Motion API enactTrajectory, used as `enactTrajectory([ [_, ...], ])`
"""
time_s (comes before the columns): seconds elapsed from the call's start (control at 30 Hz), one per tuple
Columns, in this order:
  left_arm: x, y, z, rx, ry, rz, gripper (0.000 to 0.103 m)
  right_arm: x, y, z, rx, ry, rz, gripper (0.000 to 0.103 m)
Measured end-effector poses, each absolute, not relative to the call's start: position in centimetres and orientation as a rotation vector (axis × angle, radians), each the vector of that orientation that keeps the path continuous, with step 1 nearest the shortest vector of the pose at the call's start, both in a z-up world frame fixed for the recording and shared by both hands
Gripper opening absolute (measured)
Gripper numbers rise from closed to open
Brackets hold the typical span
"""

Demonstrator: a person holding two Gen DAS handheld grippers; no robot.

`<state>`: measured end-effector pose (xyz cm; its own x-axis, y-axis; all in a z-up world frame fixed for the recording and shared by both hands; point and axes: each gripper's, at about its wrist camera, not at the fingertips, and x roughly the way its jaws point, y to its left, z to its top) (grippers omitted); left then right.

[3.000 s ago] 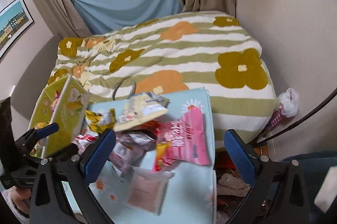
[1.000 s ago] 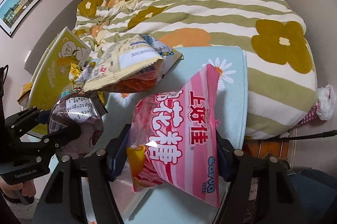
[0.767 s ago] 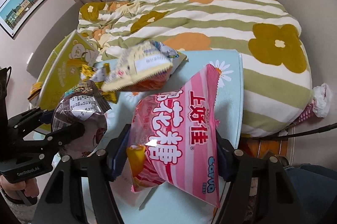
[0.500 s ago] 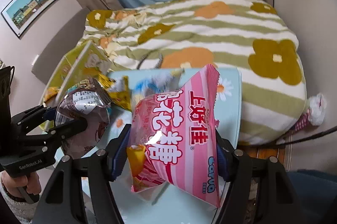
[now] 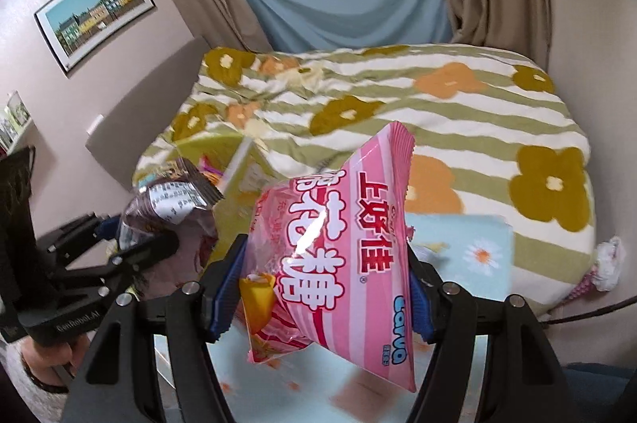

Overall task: Organize snacks
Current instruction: 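Carry both packets into the box and open both tools to release them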

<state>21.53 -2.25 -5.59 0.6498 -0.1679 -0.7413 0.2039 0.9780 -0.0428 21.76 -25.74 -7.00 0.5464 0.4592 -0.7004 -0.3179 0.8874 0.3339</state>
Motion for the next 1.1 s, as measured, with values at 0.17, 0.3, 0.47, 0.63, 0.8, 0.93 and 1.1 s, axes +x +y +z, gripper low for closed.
enactTrajectory([
  [0.17,23.7,4.6,-4.9,0.016,0.839,-0.171,0.052,23.6,-19.6,-5.8,0.17,0.86,0.492,0.065],
  [0.3,25.9,10.1,-5.3,-0.006,0.85,-0.144,0.052,25.1,-14.8,-5.1,0.171,0.848,0.501,0.065],
  [0.47,29.5,15.6,-7.4,-0.021,0.902,-0.141,0.052,26.8,-10.1,-5.3,0.203,0.86,0.469,0.065],
  [0.63,32.2,18.4,-10.1,-0.037,0.951,-0.151,0.103,27.8,-7.7,-6.4,0.23,0.884,0.414,0.065],
  [0.8,32.3,19.8,-11.6,-0.052,0.974,-0.179,0.103,28.1,-6.6,-7.6,0.22,0.922,0.368,0.065],
  [0.93,31.5,19.8,-12.1,-0.049,0.983,-0.171,0.103,28.4,-5.9,-7.9,0.2,0.94,0.368,0.065],
  [1.1,30.5,20.1,-11.6,-0.028,0.978,-0.149,0.103,29.5,-4.8,-7.5,0.201,0.939,0.4,0.065],
])
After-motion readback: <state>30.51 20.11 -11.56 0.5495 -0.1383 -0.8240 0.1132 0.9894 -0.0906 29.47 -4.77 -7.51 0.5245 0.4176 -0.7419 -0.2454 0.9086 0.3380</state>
